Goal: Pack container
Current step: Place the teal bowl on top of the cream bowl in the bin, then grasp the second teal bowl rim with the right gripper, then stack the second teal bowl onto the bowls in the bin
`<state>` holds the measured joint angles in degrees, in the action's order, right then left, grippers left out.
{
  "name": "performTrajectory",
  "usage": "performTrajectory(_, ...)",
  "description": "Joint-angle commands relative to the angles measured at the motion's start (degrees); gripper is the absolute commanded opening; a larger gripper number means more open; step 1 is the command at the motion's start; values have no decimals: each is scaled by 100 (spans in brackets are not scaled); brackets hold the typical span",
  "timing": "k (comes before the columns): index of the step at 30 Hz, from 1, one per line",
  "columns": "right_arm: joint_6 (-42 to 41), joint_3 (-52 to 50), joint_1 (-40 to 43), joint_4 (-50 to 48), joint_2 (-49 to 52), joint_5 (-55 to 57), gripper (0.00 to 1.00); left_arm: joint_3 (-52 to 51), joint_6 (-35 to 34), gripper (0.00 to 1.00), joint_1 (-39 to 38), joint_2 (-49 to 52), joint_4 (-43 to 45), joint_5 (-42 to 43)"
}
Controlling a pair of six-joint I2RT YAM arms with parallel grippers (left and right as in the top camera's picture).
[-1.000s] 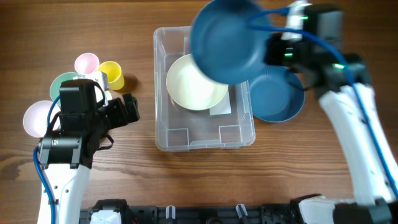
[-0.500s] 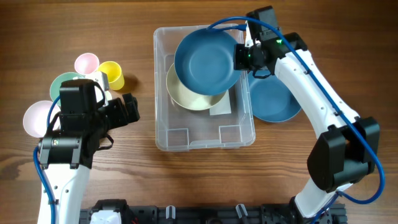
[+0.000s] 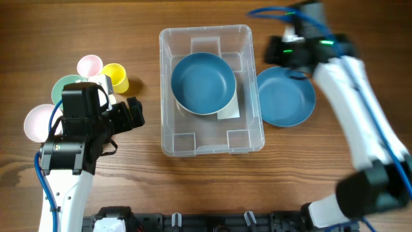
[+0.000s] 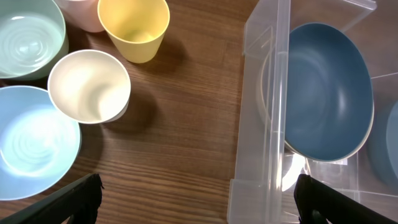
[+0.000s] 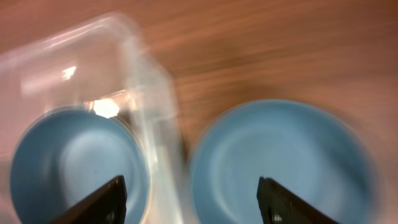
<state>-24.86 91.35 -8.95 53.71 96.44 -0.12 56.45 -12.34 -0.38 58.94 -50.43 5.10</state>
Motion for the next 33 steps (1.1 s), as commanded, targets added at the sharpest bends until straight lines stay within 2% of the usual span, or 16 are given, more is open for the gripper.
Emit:
performTrajectory(1,-1067,131,1126,625,-638,457,76,87,-31,100,-22,-4,-2,109)
performTrajectory(3,-946,63,1952,1034,-579,245,80,87,-31,100,-20,-4,-4,109)
performTrajectory(6,-234,-365,2356,1019,-319,-192,80,87,-31,100,-22,-4,-4,109)
performTrajectory(13,90,-1622,2140,431,623,-385,80,87,-31,100,-20,-4,-20,109)
performTrajectory(19,85,-1978,2039,-70,1049,-404,78,87,-31,100,-20,-4,-22,109)
performTrajectory(21,85,-1985,2037,-122,1196,-407,73,87,-31,100,-20,-4,-20,109)
performTrajectory(24,66,-1985,2037,-192,1266,-407,41,87,-31,100,-20,-4,-22,109)
performTrajectory(25,66,-1985,2037,-214,1266,-428,34,87,-31,100,-20,-4,-20,109)
performTrajectory(27,61,-1985,2037,-229,1266,-428,26,87,-31,100,-20,-4,-20,109)
performTrajectory(30,59,-1985,2037,-238,1266,-428,5,87,-31,100,-20,-4,-20,109)
performTrajectory(33,-85,-1985,2037,-251,1263,-426,4,87,-31,100,-20,-4,-20,109)
